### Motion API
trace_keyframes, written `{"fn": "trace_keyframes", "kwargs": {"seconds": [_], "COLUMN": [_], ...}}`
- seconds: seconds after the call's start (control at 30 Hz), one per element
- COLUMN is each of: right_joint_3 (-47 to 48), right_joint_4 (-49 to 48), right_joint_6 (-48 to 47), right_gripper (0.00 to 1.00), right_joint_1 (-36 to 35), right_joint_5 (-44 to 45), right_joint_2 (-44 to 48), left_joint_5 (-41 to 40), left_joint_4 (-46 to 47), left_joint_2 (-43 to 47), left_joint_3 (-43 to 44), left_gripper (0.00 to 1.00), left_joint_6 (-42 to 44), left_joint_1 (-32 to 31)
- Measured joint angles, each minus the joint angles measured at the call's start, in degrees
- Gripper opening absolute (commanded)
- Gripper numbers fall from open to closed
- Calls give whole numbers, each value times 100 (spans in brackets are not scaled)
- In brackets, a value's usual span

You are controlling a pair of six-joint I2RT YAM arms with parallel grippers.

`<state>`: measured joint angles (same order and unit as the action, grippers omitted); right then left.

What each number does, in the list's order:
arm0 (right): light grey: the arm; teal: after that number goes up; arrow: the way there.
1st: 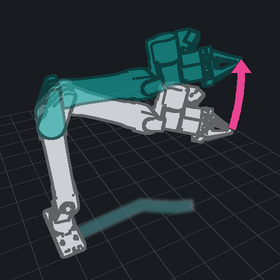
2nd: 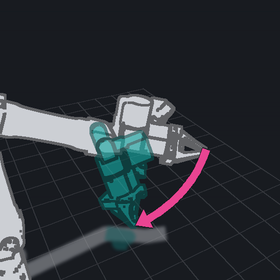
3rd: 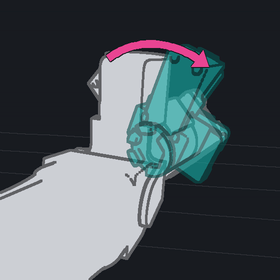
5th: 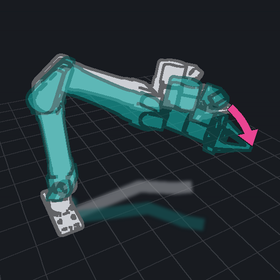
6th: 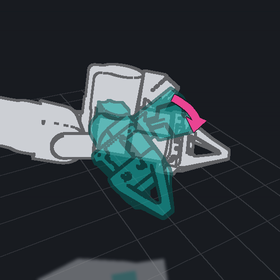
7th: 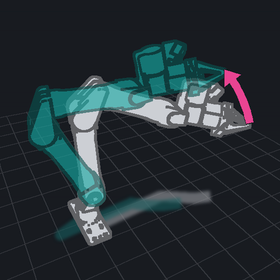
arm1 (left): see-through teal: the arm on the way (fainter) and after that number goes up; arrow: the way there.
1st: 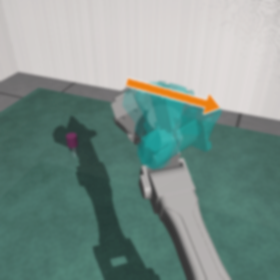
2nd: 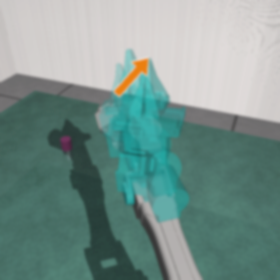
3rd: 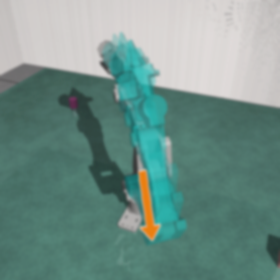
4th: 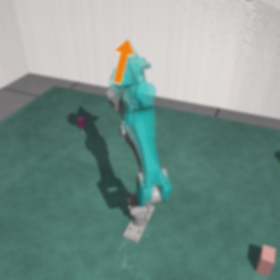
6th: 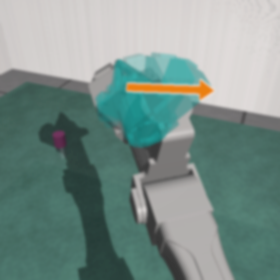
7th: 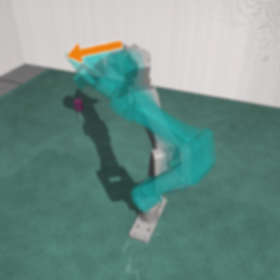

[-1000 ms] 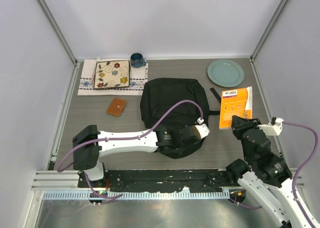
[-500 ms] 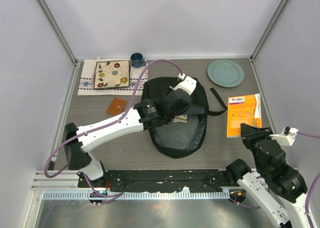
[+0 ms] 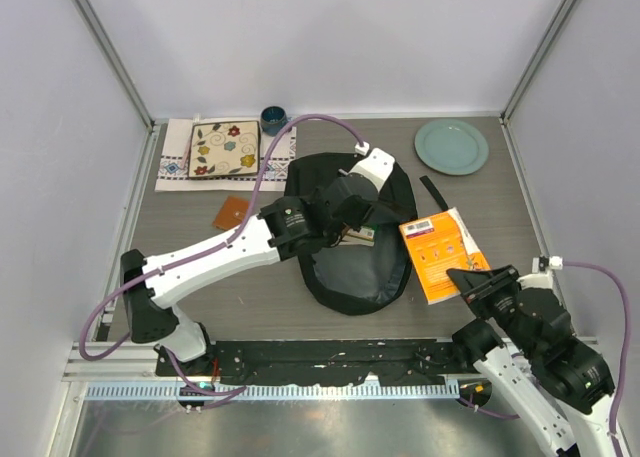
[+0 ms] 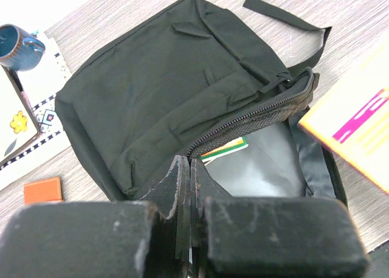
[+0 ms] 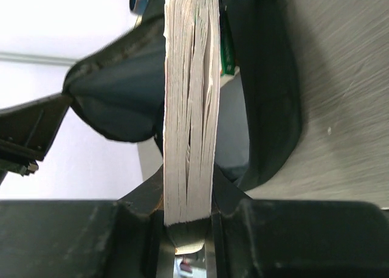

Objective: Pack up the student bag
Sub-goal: Place the book in the student bag.

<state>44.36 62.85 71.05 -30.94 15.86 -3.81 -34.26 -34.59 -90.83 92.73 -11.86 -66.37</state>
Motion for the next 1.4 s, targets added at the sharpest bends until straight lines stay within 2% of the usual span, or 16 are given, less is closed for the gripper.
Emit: {"fn": "trace_keyframes", "kwargs": {"seconds": [0.4,0.63,1.03,1.23,1.3,1.4], "right_joint_3": [-236,-557,-1145,-2365,-3014,-3674], "right_joint_4": [-413,-713,-1447,-2883,-3810,-5160], "right_joint_6": [310,278,310,789,1084,1419], "right_gripper": [1,1,1,1,1,1], "right_joint_1": [0,0,0,0,0,0], "right_joint_5": [-1440,-2159,-2555,-2326,-2153,-1843], "right_joint_2": [-105,-501,-758,-763,-883,-1537], "left_joint_5": [356,437,498,586,601,619], "left_joint_4": [264,310,356,437,455,490], "left_joint_2": [389,389,389,391,398,448], "left_joint_3": [-136,-149,-149,-190,-229,-343], "left_gripper": [0,0,0,0,0,0], "left_joint_6": [-166,-179,-271,-271,-275,-310], "left_joint_1": [-24,-87,-101,-107,-114,-120]}}
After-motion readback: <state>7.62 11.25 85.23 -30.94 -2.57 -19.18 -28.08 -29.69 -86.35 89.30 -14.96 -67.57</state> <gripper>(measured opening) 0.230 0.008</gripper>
